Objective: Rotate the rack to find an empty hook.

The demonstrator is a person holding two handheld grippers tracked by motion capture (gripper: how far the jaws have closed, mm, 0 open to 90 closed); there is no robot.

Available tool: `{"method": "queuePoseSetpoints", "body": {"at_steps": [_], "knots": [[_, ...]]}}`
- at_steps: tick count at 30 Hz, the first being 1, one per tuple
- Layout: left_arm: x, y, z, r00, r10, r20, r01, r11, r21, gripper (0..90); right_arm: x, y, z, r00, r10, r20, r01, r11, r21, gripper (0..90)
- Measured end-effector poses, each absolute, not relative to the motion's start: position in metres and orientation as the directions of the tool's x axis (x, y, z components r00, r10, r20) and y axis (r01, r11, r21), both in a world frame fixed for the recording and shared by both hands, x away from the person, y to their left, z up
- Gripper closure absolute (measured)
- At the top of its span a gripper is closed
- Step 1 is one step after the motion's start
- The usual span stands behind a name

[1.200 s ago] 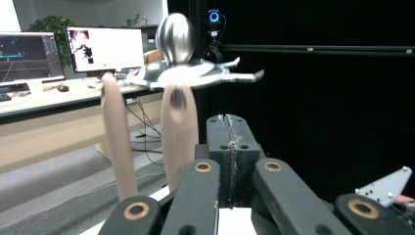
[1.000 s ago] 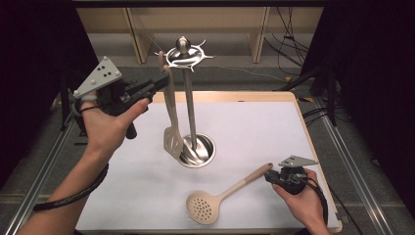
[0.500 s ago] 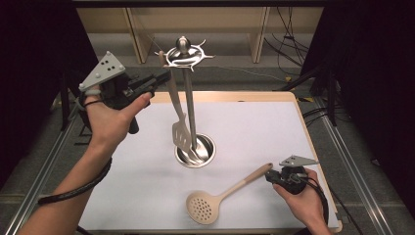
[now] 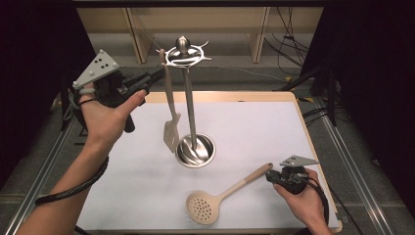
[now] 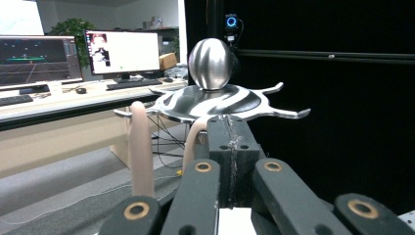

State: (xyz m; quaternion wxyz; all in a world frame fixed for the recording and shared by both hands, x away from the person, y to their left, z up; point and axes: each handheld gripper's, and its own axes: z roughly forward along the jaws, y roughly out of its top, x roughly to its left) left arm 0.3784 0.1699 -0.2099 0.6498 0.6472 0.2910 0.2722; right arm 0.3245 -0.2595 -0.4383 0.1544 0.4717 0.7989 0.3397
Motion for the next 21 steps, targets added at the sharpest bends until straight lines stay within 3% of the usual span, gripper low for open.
{"method": "queuePoseSetpoints", "body": {"at_steps": [21], "knots": [[0.392, 0.180, -0.207, 0.638, 0.770, -0.026, 0.037, 0.003, 0.999, 89.6, 0.324, -0.259, -0.437, -0.493, 0.865, 0.090, 0.666, 0.309, 0.679, 76.4]]}}
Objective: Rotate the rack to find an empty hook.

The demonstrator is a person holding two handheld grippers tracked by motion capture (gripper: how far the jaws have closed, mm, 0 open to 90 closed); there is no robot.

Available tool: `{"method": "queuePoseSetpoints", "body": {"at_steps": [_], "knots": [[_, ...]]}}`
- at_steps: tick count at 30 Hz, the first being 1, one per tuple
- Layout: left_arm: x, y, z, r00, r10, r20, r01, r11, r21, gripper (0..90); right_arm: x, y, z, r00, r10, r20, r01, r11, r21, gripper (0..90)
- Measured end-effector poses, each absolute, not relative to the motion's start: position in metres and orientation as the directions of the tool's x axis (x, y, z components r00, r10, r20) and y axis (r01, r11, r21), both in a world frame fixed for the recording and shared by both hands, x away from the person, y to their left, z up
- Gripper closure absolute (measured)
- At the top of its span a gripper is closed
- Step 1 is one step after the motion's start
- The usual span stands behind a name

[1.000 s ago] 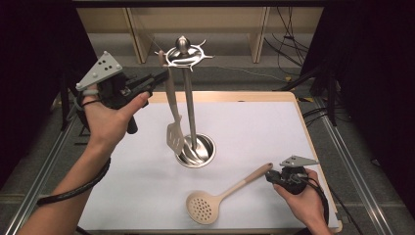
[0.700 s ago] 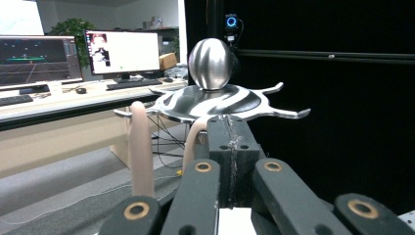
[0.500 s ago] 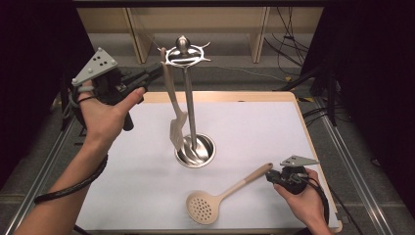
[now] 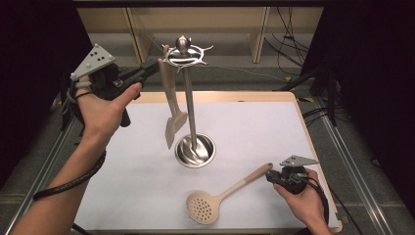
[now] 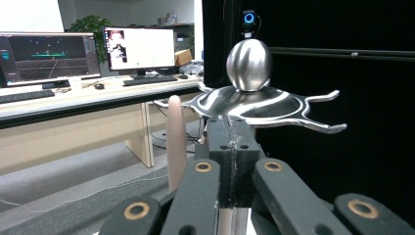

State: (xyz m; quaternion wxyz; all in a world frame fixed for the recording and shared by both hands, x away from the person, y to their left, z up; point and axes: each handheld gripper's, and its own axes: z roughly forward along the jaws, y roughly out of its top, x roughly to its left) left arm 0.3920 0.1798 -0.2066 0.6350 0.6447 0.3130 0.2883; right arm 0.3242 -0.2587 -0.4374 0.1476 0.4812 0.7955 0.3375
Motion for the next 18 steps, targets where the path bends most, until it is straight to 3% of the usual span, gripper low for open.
{"method": "queuePoseSetpoints", "body": {"at_steps": [18], "knots": [[0.410, 0.180, -0.204, 0.612, 0.791, 0.003, 0.045, -0.040, 0.998, 89.6, 0.325, -0.259, -0.438, -0.494, 0.864, 0.096, 0.673, 0.310, 0.672, 76.6]]}}
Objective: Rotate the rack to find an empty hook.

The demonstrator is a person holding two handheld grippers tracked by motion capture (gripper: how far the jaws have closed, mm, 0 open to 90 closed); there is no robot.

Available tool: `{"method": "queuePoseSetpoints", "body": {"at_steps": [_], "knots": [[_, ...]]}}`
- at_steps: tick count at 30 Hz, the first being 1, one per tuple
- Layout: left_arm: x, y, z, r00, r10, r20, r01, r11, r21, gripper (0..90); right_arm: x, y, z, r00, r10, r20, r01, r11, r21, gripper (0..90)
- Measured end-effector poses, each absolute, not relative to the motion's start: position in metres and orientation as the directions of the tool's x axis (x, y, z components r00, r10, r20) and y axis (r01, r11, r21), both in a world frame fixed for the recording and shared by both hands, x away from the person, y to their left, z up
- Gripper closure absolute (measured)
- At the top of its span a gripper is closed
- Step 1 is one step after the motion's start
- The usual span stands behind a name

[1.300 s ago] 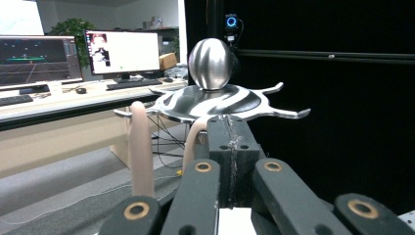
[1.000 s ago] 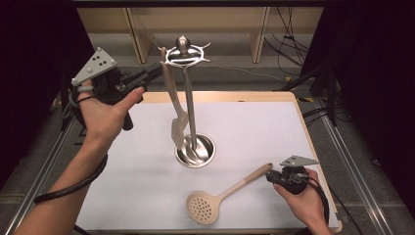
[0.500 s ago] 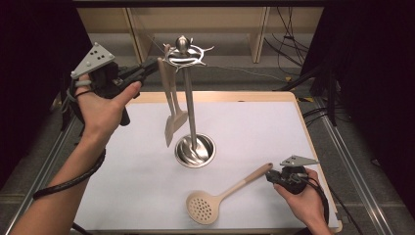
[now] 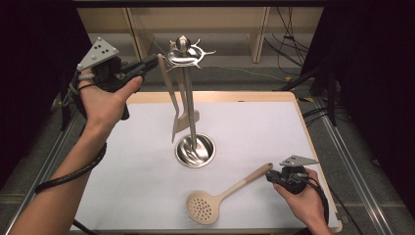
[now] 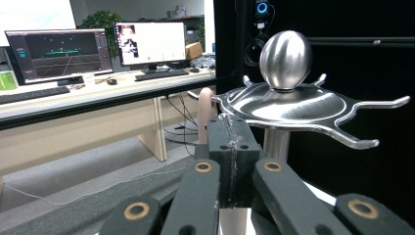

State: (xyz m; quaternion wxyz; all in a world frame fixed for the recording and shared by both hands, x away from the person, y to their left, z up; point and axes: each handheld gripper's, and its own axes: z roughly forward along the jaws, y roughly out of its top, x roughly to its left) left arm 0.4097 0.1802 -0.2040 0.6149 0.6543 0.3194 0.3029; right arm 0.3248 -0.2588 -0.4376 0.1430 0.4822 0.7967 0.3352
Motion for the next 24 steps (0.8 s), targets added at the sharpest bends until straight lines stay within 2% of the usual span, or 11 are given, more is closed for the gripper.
{"method": "queuePoseSetpoints", "body": {"at_steps": [10, 14, 15, 20, 24], "knots": [[0.415, 0.179, -0.203, 0.604, 0.797, 0.021, 0.042, -0.059, 0.997, 89.5, 0.324, -0.258, -0.438, -0.479, 0.872, 0.104, 0.685, 0.297, 0.666, 76.8], [0.415, 0.179, -0.203, 0.604, 0.797, 0.034, 0.033, -0.068, 0.997, 89.2, 0.326, -0.260, -0.439, -0.505, 0.860, 0.076, 0.662, 0.329, 0.674, 76.8], [0.414, 0.179, -0.204, 0.605, 0.796, 0.035, 0.031, -0.067, 0.997, 88.9, 0.325, -0.258, -0.438, -0.481, 0.869, 0.114, 0.691, 0.296, 0.659, 76.9], [0.402, 0.181, -0.215, 0.611, 0.790, 0.041, 0.034, -0.078, 0.996, 74.9, 0.327, -0.264, -0.436, -0.470, 0.879, 0.082, 0.676, 0.298, 0.674, 79.1], [0.386, 0.186, -0.233, 0.613, 0.790, 0.028, 0.038, -0.065, 0.997, 63.6, 0.331, -0.269, -0.430, -0.474, 0.878, 0.057, 0.690, 0.331, 0.644, 87.1]]}}
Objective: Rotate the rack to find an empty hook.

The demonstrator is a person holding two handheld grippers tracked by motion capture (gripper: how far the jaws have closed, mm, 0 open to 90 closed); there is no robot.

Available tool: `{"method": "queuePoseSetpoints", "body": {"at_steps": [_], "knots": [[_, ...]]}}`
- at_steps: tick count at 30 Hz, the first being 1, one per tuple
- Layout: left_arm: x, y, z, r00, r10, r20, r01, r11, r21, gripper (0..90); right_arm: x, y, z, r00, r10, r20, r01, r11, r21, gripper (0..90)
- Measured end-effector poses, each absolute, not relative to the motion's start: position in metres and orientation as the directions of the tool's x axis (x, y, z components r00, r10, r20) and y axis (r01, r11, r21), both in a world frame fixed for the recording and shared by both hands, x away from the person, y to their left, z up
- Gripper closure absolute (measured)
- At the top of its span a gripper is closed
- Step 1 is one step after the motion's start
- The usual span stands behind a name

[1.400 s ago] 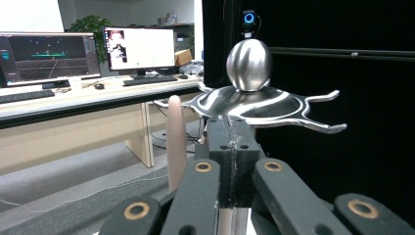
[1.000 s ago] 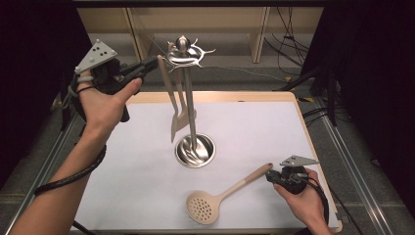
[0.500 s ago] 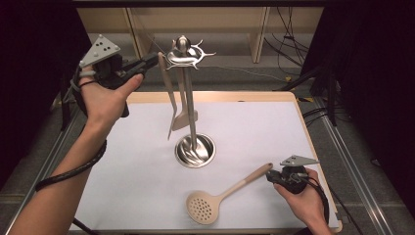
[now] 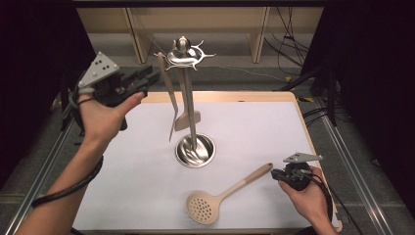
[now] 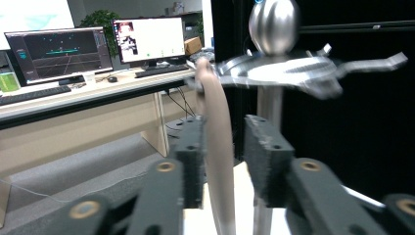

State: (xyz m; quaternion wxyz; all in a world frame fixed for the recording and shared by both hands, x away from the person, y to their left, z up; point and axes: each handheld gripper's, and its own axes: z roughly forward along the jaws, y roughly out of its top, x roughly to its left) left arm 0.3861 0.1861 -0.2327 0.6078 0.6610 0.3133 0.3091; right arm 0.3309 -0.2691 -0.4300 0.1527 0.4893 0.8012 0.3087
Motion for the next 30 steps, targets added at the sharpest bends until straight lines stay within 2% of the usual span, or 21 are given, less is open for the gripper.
{"method": "queuePoseSetpoints", "body": {"at_steps": [2, 7, 10, 17, 23, 30], "knots": [[0.377, 0.189, -0.245, 0.613, 0.789, 0.019, 0.053, -0.066, 0.996, 60.4, 0.334, -0.270, -0.428, -0.455, 0.888, 0.067, 0.714, 0.319, 0.623, 90.0], [0.355, 0.194, -0.286, 0.628, 0.778, 0.002, 0.124, -0.102, 0.987, 54.8, 0.346, -0.276, -0.430, -0.430, 0.902, 0.045, 0.750, 0.329, 0.575, 90.0], [0.347, 0.198, -0.311, 0.642, 0.766, 0.016, 0.133, -0.133, 0.982, 51.5, 0.354, -0.278, -0.434, -0.421, 0.906, 0.048, 0.763, 0.325, 0.558, 90.0], [0.330, 0.203, -0.365, 0.645, 0.764, 0.015, 0.176, -0.167, 0.970, 48.0, 0.369, -0.279, -0.438, -0.394, 0.918, 0.051, 0.784, 0.307, 0.539, 90.0], [0.327, 0.208, -0.377, 0.629, 0.777, 0.030, 0.174, -0.178, 0.969, 47.0, 0.382, -0.281, -0.441, -0.414, 0.910, 0.027, 0.763, 0.330, 0.555, 90.0], [0.329, 0.207, -0.376, 0.619, 0.785, 0.027, 0.170, -0.168, 0.971, 46.7, 0.390, -0.282, -0.439, -0.368, 0.929, 0.028, 0.763, 0.285, 0.581, 90.0]]}}
